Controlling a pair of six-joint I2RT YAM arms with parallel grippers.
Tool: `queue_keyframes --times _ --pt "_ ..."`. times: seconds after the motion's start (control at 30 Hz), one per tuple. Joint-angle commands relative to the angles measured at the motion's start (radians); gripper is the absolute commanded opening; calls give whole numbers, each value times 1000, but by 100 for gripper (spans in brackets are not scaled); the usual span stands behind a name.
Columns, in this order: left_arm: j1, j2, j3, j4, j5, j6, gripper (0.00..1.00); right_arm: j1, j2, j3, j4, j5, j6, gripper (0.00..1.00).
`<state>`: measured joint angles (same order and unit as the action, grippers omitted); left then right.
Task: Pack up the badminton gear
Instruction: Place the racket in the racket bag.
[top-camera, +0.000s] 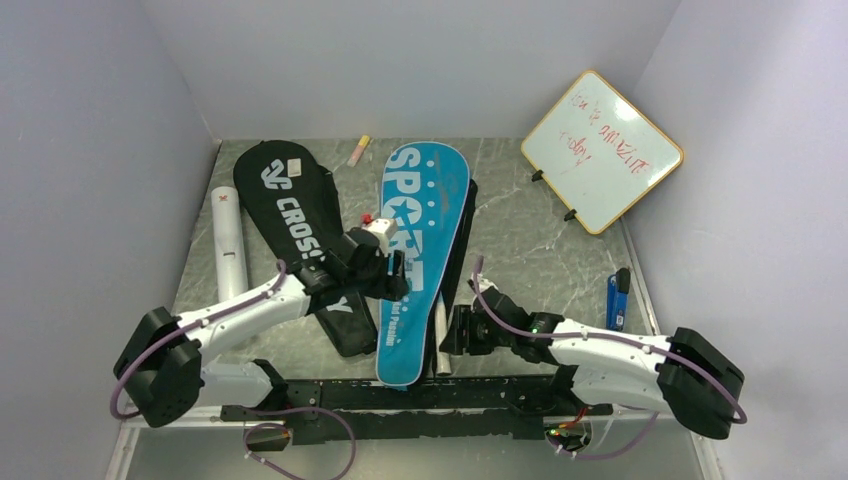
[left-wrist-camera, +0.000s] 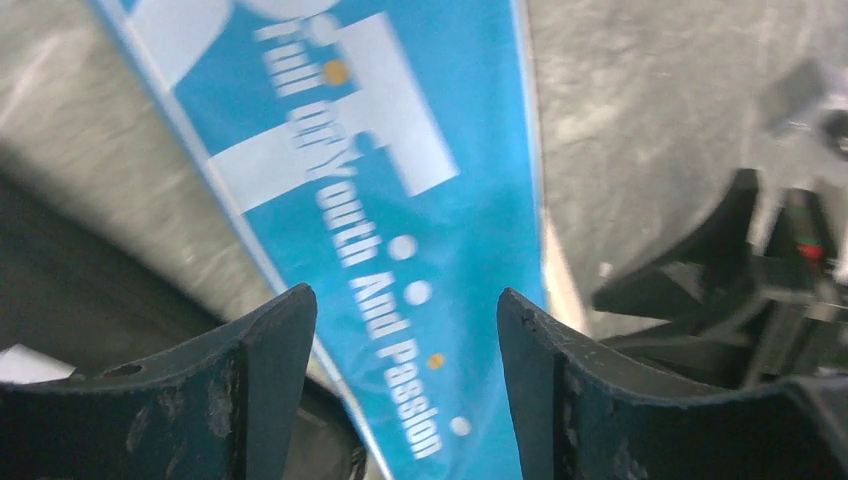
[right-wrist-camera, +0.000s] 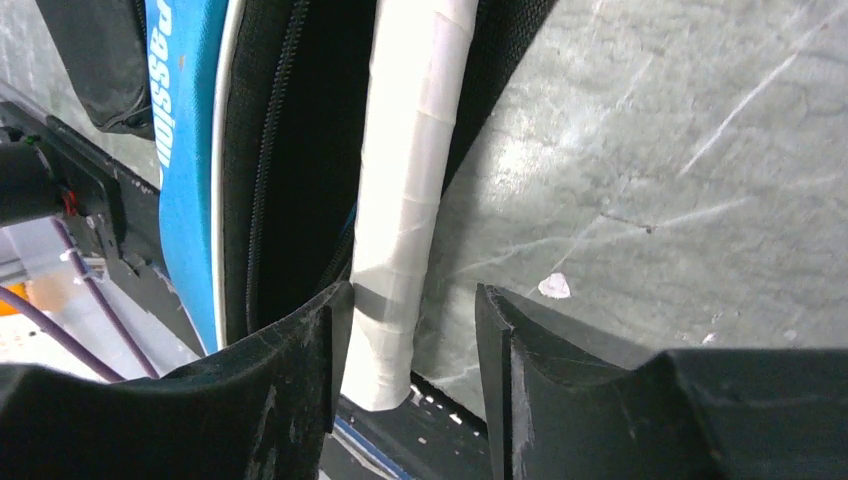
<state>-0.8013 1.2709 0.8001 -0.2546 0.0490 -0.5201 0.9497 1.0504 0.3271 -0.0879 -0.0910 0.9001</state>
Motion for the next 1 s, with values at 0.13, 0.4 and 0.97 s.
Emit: queue_keyframes --times 0.13,0.4,0.97 --pt "37 -114 -143 -85 -59 -87 71 35 -40 -13 10 -34 50 49" --pt "36 -81 -244 12 66 -116 62 41 36 22 58 -53 51 40" --pt "35 30 -272 140 188 -95 45 41 53 101 81 -30 63 14"
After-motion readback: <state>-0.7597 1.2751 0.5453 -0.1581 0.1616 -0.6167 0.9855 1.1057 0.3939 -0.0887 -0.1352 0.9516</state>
